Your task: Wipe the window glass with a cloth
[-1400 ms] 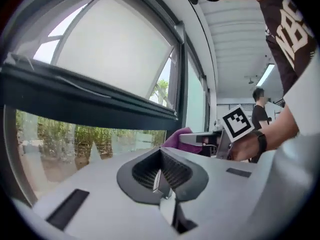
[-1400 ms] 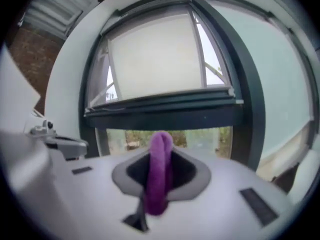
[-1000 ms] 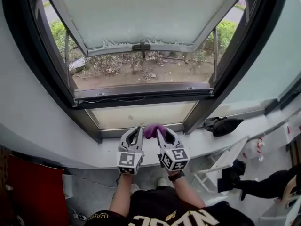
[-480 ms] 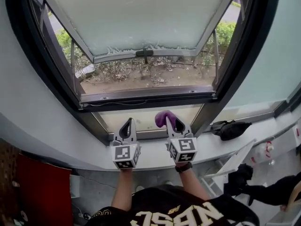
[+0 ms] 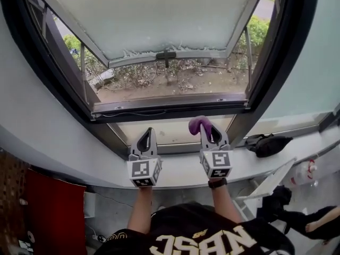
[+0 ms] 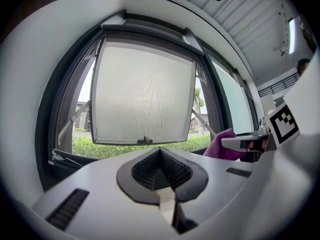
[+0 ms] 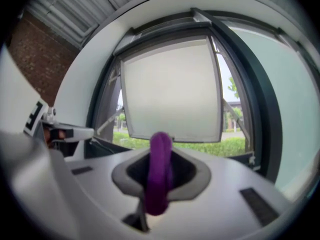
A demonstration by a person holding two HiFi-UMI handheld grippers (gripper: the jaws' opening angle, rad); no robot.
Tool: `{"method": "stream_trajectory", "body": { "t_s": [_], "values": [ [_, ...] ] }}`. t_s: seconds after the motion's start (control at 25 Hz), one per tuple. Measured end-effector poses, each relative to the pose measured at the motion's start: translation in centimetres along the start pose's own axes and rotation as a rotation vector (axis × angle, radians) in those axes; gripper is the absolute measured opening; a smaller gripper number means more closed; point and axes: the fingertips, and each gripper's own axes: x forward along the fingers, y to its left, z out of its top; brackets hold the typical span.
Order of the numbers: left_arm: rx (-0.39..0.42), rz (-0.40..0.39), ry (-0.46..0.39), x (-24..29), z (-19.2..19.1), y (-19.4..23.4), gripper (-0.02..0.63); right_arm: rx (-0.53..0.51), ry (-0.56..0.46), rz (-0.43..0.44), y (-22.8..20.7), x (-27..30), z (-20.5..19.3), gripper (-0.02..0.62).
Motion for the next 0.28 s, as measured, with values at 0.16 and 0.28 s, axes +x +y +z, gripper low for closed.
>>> {"method": "stream_trajectory", "body": {
  "t_s": [0.16, 0.28],
  "values": [
    [-0.003, 0.003, -0.01, 0.6, -0.2, -0.9, 0.009, 0.003, -0.012, 0.042, 0.3, 0.2, 0.9, 0.074],
    [-0.015, 0.008, -0.014, 0.9, -0.2, -1.7, 0.009, -0.004, -0.019, 0.076, 0.8, 0.3, 1.5, 0.074]
  ]
}}
